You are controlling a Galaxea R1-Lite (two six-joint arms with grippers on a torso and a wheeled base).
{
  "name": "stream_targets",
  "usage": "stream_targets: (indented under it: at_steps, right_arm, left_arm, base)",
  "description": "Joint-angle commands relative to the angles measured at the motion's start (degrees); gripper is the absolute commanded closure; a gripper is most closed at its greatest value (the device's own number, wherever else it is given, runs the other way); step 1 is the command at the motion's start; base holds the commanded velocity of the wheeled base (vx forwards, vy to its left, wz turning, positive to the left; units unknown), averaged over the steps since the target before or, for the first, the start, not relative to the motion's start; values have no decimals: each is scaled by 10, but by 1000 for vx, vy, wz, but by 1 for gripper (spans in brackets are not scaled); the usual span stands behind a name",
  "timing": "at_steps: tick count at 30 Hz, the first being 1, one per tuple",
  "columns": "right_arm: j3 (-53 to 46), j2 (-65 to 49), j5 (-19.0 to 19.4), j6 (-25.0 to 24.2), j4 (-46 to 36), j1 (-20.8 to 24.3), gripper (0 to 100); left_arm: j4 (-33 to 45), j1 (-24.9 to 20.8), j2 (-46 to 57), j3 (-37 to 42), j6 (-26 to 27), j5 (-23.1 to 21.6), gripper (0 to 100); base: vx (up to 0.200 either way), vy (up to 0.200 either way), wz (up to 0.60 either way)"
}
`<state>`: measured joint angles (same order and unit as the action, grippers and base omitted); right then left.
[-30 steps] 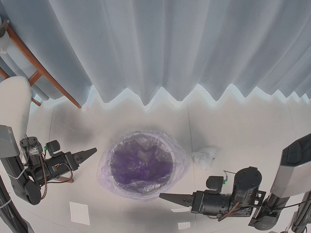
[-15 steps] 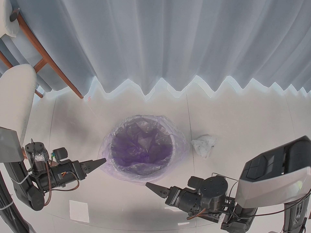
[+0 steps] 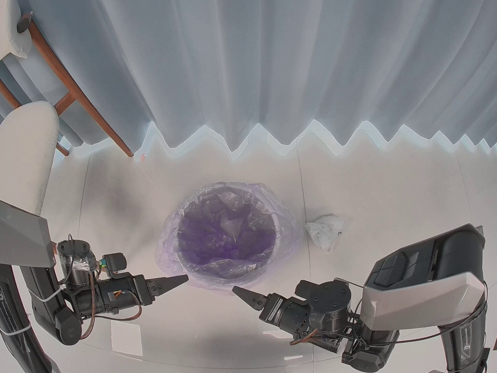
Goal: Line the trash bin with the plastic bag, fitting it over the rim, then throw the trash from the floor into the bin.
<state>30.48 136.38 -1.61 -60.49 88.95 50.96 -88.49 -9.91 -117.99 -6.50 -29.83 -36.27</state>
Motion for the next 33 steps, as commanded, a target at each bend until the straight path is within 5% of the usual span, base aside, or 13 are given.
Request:
stream_targets:
  at_steps: [1, 12, 13, 27, 33]
  right_arm:
    - [6, 13, -1, 6, 3, -18, 0]
    - [29, 32, -16, 34, 9, -35, 0]
    - [29, 32, -16, 34, 9, -35, 100]
    - [26, 34, -18, 42, 9, -36, 100]
    - [15, 39, -37, 99, 9, -38, 100]
  left_arm:
    - [0, -27, -26, 3, -4, 0, 0]
    - [0, -31, -42, 5, -4, 0, 0]
    - [0, -31, -42, 6, -4, 0, 0]
    - [0, -36, -42, 13, -1, 1, 0]
    - [0, -35, -48, 12, 0, 1, 0]
  base:
    - [0, 0, 0]
    - [0, 0, 0]
    - [0, 0, 0]
    - [0, 0, 0]
    - [0, 0, 0]
